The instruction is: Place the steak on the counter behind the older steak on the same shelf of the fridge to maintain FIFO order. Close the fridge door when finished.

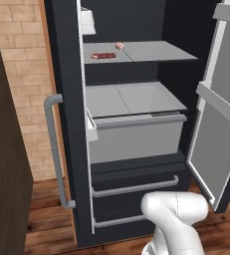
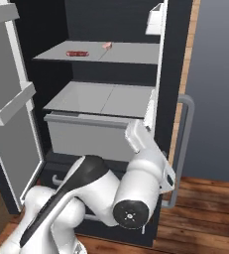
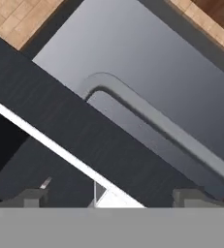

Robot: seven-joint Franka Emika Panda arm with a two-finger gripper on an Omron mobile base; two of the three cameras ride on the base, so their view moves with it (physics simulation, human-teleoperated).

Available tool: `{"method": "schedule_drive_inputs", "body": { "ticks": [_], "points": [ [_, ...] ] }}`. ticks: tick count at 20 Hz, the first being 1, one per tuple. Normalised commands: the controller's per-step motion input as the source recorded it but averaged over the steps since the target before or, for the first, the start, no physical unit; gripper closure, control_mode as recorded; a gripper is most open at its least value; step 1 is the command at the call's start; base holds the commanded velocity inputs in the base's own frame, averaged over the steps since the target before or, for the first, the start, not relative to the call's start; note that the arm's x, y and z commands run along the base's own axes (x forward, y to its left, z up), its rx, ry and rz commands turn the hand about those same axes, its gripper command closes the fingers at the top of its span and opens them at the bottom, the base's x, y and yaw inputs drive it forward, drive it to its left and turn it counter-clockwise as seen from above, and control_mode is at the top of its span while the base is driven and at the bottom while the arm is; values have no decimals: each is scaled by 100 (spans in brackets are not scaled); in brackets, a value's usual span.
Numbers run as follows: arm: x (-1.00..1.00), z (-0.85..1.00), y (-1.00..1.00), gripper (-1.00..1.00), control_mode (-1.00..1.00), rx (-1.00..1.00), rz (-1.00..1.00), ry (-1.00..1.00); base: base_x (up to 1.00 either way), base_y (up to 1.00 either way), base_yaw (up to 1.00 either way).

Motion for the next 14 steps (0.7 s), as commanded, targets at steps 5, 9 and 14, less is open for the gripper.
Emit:
{"method": "schedule_drive_inputs", "body": {
  "ticks": [5,9,14],
  "points": [
    [5,-35,-100,-100,-100,30,-3,-3,0,0,0],
    [33,-41,-95,-100,-100,26,0,0,0,0,0],
    [56,-47,-71,-100,-100,25,6,0,0,0,0]
  ]
}}
